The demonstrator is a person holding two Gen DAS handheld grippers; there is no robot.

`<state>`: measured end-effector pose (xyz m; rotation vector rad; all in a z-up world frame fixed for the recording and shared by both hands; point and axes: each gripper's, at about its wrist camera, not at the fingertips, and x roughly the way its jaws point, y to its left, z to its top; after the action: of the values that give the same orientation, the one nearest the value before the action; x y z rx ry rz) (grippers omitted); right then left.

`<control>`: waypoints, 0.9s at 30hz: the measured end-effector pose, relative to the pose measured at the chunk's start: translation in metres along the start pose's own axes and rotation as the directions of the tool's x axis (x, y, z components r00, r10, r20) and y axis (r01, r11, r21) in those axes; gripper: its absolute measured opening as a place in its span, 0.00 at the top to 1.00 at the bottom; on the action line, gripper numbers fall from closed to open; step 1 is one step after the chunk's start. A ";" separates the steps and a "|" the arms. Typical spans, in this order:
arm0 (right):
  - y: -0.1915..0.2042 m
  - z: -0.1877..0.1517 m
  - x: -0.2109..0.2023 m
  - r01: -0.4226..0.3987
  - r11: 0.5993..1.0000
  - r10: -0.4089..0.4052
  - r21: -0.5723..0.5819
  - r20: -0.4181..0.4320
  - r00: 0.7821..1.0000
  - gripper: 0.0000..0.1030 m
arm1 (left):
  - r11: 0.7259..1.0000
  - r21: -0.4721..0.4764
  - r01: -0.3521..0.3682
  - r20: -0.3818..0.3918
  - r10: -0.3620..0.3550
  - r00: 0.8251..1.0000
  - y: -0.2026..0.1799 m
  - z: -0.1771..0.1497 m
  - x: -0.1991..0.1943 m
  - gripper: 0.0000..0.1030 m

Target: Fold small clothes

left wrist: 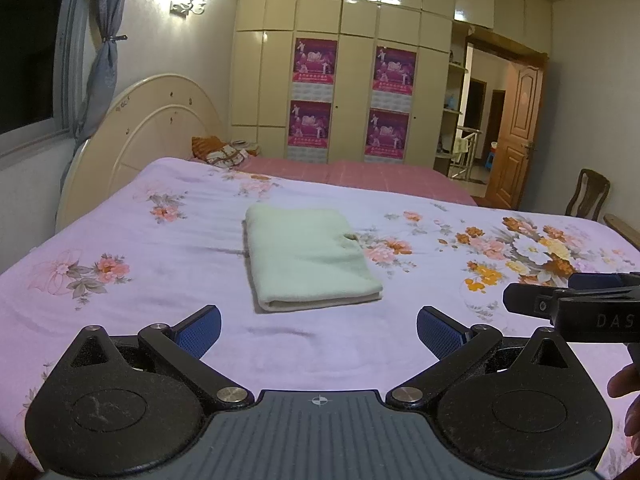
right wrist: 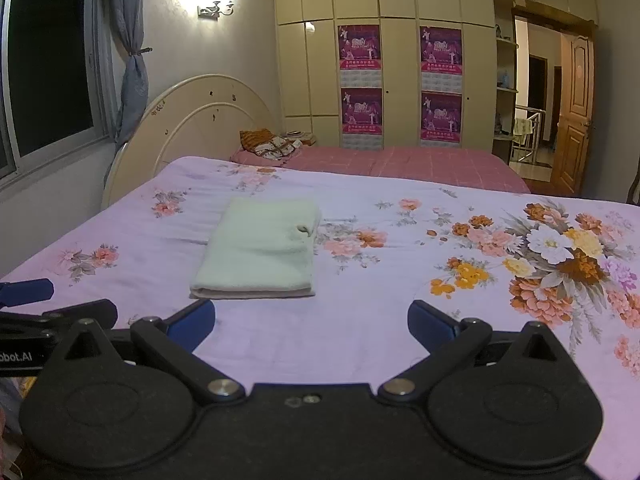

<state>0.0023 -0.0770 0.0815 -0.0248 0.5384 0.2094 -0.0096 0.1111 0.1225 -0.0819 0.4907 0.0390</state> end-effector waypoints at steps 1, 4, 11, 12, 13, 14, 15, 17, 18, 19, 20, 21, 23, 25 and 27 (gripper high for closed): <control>0.000 0.000 -0.001 0.000 1.000 0.000 0.000 0.001 1.000 0.01 | 1.000 0.000 0.000 0.000 0.000 1.000 0.000 0.000 0.000 0.00; -0.001 0.000 -0.001 0.002 1.000 -0.002 0.001 0.001 1.000 0.01 | 1.000 0.001 -0.001 0.000 0.001 1.000 -0.001 0.000 0.000 0.00; -0.002 0.000 -0.001 0.005 1.000 -0.005 0.003 0.005 1.000 0.01 | 1.000 0.006 0.000 0.003 0.000 1.000 -0.005 0.000 -0.001 0.00; -0.002 0.000 -0.001 0.005 1.000 -0.005 0.005 0.006 1.000 0.01 | 1.000 0.007 0.000 0.001 0.000 1.000 -0.005 0.000 -0.001 0.00; -0.003 0.000 -0.001 0.005 1.000 -0.005 0.005 0.006 1.000 0.01 | 1.000 0.007 -0.001 0.001 0.001 1.000 -0.005 0.000 -0.001 0.00; -0.002 0.000 -0.001 0.005 1.000 -0.005 0.004 0.006 1.000 0.01 | 1.000 0.007 -0.001 0.002 0.001 1.000 -0.005 0.000 -0.001 0.00; -0.003 0.000 -0.001 0.005 1.000 -0.005 0.003 0.005 1.000 0.01 | 1.000 0.007 0.000 0.002 0.000 1.000 -0.004 0.000 -0.001 0.00; -0.003 0.000 -0.001 0.003 1.000 -0.003 0.004 0.005 1.000 0.01 | 1.000 0.007 -0.001 0.001 0.001 1.000 -0.004 0.000 -0.001 0.00; -0.003 0.000 -0.001 0.004 1.000 -0.004 0.003 0.005 1.000 0.01 | 1.000 0.008 -0.001 0.001 0.001 1.000 -0.004 0.001 -0.001 0.00; -0.002 -0.001 -0.001 0.003 1.000 -0.003 0.005 0.006 1.000 0.01 | 1.000 0.007 -0.001 0.002 0.001 1.000 -0.004 0.000 -0.001 0.00; -0.002 -0.001 -0.001 0.003 1.000 -0.003 0.004 0.005 1.000 0.01 | 1.000 0.006 0.000 0.002 0.000 1.000 -0.004 0.000 -0.001 0.00; -0.002 -0.001 -0.001 0.003 1.000 -0.003 0.005 0.006 1.000 0.01 | 1.000 0.006 0.001 0.002 -0.001 1.000 -0.004 0.001 -0.001 0.00; -0.001 -0.001 -0.001 0.002 1.000 -0.002 0.004 0.005 1.000 0.01 | 1.000 0.005 0.001 0.002 -0.001 1.000 -0.004 0.000 -0.001 0.00; -0.001 -0.001 -0.002 0.000 1.000 0.000 0.002 0.003 1.000 0.01 | 1.000 0.001 0.001 0.001 -0.001 1.000 -0.004 0.000 -0.001 0.00; -0.001 -0.001 -0.002 -0.001 1.000 0.001 0.001 0.003 1.000 0.01 | 1.000 0.000 0.002 0.001 -0.002 1.000 -0.003 0.000 -0.002 0.00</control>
<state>0.0004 -0.0782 0.0811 -0.0229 0.5359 0.2097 -0.0110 0.1080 0.1232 -0.0828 0.4893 0.0369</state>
